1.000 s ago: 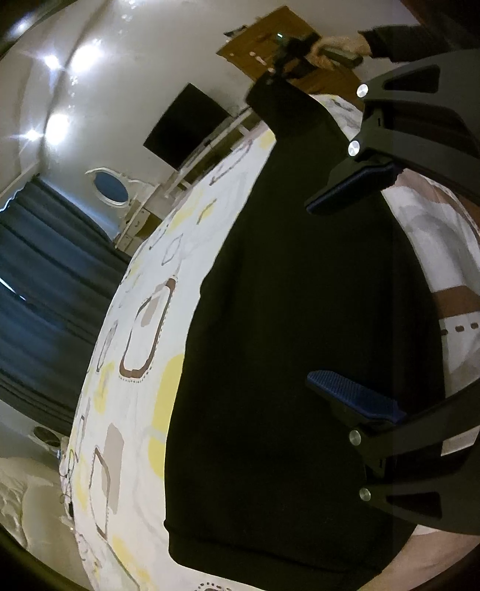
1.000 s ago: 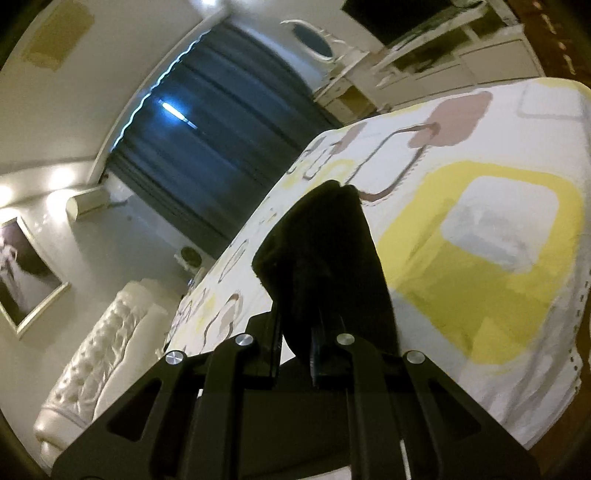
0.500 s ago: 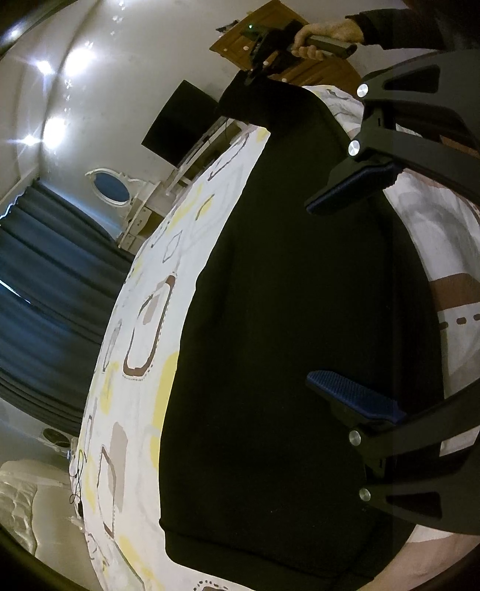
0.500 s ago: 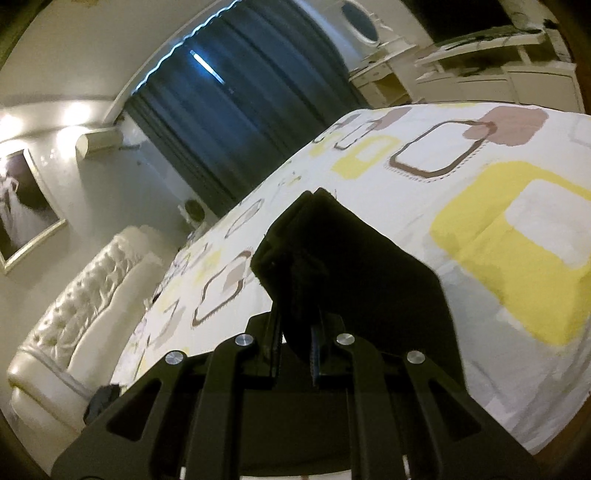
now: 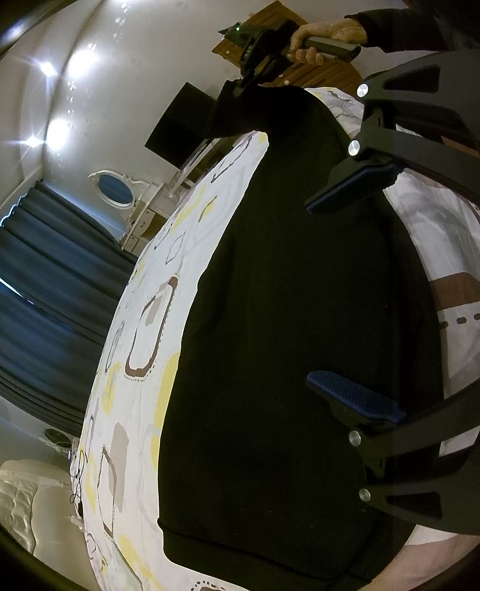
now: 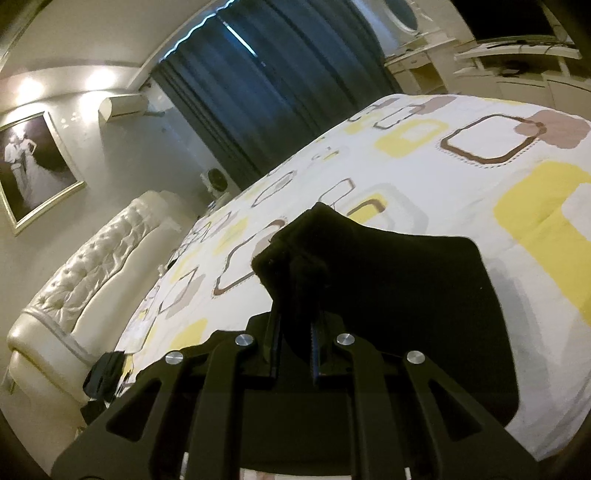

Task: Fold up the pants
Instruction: 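Lower the leg ends onto the pants with the right tool while the left tool holds them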

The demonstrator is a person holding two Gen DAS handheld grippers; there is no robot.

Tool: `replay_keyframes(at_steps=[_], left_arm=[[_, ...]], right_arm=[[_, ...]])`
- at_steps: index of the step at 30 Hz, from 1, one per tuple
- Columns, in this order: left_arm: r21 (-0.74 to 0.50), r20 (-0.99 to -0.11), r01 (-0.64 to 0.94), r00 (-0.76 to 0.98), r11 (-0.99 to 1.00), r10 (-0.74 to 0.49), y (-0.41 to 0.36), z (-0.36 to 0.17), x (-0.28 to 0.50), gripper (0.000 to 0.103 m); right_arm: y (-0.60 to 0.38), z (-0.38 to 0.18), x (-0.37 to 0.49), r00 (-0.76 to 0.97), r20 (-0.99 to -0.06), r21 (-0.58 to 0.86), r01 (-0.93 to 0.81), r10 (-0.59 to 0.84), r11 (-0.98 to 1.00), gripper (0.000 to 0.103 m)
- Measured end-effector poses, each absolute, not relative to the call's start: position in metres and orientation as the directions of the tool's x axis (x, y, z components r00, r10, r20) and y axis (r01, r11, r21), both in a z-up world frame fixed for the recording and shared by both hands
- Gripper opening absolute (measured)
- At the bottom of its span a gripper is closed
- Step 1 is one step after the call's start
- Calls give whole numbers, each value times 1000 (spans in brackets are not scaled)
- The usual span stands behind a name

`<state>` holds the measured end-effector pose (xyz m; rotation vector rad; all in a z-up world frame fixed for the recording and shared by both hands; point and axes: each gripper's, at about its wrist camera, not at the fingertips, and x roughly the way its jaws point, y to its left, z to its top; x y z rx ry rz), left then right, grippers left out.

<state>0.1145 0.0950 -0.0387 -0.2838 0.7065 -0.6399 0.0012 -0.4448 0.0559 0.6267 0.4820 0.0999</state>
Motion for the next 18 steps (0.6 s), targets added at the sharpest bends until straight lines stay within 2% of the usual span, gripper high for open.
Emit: replay_keyframes(at_steps=[18], left_arm=[[-448, -511, 449, 581, 773, -633, 95, -39, 115, 85]], right_arm=[[-381, 45, 24, 825, -452, 564, -30, 339, 825, 12]])
